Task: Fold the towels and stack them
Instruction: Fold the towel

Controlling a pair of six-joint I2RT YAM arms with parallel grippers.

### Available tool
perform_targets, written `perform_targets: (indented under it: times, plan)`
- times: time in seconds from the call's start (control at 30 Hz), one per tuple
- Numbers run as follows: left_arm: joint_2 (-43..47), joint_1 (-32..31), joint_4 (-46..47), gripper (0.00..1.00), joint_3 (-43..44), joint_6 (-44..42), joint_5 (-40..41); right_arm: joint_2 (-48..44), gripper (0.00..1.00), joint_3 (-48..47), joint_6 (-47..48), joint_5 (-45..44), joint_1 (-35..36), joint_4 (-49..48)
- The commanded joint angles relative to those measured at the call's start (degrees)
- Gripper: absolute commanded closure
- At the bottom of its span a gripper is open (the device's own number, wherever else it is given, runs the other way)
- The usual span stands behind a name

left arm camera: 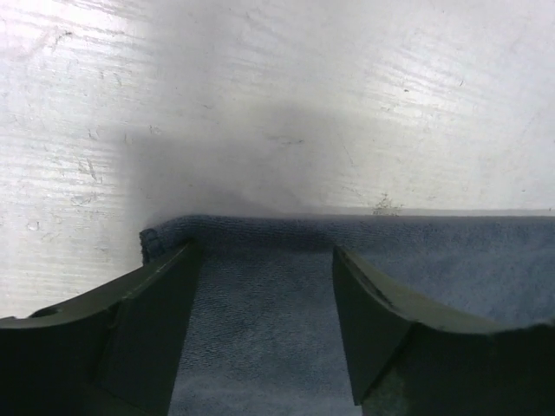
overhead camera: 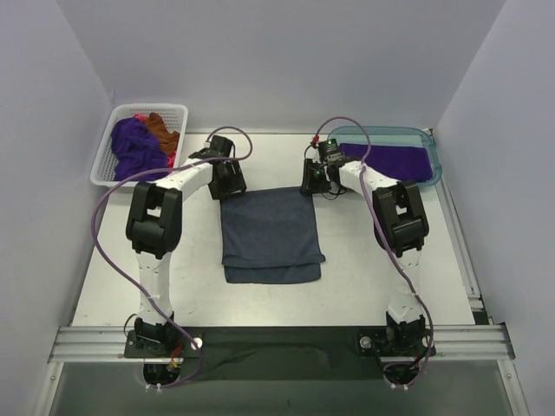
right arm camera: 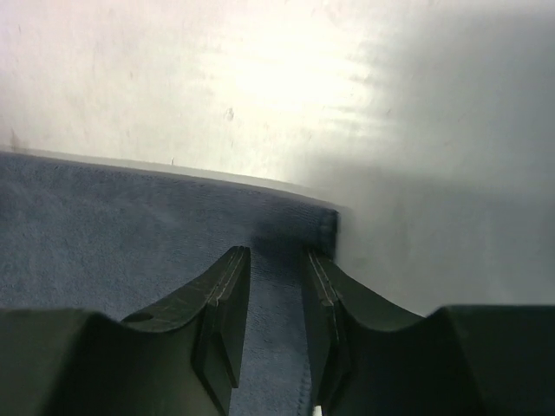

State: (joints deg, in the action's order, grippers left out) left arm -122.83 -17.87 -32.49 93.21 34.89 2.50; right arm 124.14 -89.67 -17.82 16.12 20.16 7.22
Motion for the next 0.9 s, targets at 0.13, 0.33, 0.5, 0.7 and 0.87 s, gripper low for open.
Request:
perform_targets:
  times: [0.13,0.33,0.5,0.7,0.87]
  plan:
    - [9.5,1.1,0.6,0.14,-1.7,-2.8,-0.8,-8.8,0.63,-0.8,4.9,3.7,0.0,3.6]
    - [29.4,0.8,-0.1,0.03,-16.3,-5.6,4.0,-21.8,0.42,11.6,11.0,4.4,7.2,7.3]
    - [49.1,1.0,-1.9,0.03,-30.0,-9.8,10.1,-25.3,0.23,18.8,14.8,9.6,15.6,10.5]
    - [72.1,1.1,-2.0,0.02,-48.1,-12.2,12.9,-23.1,0.18,19.5,17.2,10.2,21.2,11.7]
    - [84.7,0.7,-2.7,0.03,-56.9,-9.1,10.6,-20.0,0.18,18.7,18.9,10.1,25.0,11.8]
